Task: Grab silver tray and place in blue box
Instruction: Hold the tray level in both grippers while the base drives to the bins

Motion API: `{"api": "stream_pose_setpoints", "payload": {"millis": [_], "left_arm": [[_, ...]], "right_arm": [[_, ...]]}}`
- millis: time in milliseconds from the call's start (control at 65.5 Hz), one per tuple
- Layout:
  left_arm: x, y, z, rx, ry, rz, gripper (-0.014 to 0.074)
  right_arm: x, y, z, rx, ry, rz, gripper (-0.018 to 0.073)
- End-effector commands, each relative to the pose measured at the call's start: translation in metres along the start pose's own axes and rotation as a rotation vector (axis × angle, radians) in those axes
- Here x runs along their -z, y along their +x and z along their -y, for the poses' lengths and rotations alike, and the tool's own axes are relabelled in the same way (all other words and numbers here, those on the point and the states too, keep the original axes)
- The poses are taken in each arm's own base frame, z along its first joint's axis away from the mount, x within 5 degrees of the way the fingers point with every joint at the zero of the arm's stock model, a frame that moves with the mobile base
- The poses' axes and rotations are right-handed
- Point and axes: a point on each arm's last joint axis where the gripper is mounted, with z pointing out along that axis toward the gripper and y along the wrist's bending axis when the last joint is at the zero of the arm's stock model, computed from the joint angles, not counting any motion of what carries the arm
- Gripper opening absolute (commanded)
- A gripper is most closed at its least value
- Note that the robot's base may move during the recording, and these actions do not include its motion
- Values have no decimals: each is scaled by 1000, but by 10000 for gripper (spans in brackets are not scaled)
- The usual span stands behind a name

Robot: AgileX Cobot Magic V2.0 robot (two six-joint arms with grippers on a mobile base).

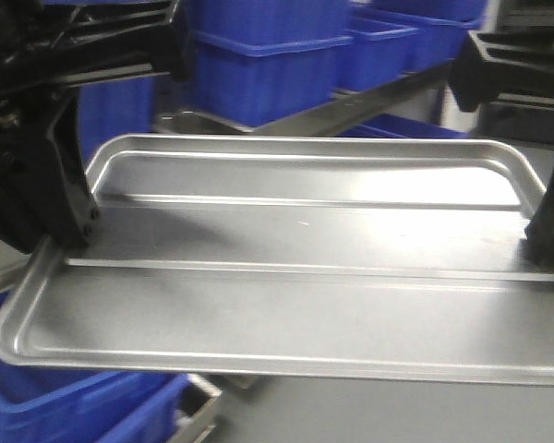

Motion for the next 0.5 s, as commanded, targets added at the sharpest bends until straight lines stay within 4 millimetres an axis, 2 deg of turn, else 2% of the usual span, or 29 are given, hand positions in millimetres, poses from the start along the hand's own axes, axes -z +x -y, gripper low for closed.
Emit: {"api": "stream_pose_setpoints", "payload": {"millis": [0,488], "left_arm": [[13,-6,-2,2,12,52,-104],[13,-6,-2,2,12,52,-104]], "right_arm": [[8,-7,3,32,24,46,49],[9,-2,11,29,110,-1,49]]}}
